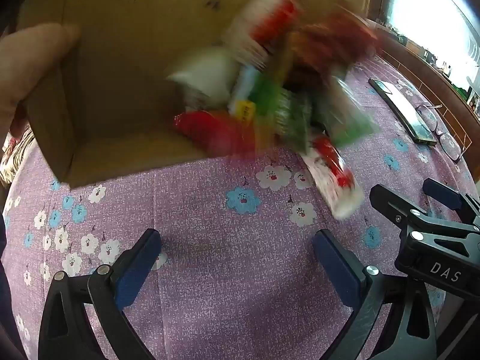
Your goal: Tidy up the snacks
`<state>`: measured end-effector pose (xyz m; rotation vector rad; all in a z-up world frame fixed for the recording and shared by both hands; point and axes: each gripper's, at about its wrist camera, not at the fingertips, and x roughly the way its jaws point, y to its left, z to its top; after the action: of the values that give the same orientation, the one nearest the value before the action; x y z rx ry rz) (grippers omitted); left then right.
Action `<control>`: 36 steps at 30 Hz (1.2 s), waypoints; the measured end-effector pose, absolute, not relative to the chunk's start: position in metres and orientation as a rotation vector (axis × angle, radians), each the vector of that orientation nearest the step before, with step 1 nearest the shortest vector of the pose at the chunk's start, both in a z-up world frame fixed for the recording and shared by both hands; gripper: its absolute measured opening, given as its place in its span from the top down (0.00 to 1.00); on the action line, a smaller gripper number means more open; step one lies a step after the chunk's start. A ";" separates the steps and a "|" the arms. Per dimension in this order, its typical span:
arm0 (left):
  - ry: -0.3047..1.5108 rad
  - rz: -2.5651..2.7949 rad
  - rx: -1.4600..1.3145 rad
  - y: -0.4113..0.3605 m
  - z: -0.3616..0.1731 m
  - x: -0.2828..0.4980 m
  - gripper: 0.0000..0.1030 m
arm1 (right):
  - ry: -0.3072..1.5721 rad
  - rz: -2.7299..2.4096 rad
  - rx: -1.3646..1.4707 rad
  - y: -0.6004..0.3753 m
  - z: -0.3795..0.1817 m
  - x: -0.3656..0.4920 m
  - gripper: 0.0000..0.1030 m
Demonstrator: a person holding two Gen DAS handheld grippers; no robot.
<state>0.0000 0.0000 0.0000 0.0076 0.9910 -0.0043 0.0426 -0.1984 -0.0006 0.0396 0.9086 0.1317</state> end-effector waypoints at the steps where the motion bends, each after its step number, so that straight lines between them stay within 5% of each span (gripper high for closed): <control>1: 0.991 -0.004 0.008 0.000 0.000 0.000 0.00 | 0.909 0.132 0.040 -0.198 0.000 0.043 0.00; 36: 0.991 -0.005 0.007 -0.002 0.002 0.001 0.00 | 0.908 0.131 0.038 -0.197 -0.001 0.043 0.00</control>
<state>0.0006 -0.0016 0.0025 0.0072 0.9907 -0.0048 0.0434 -0.1973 -0.0009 0.0379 0.9077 0.1306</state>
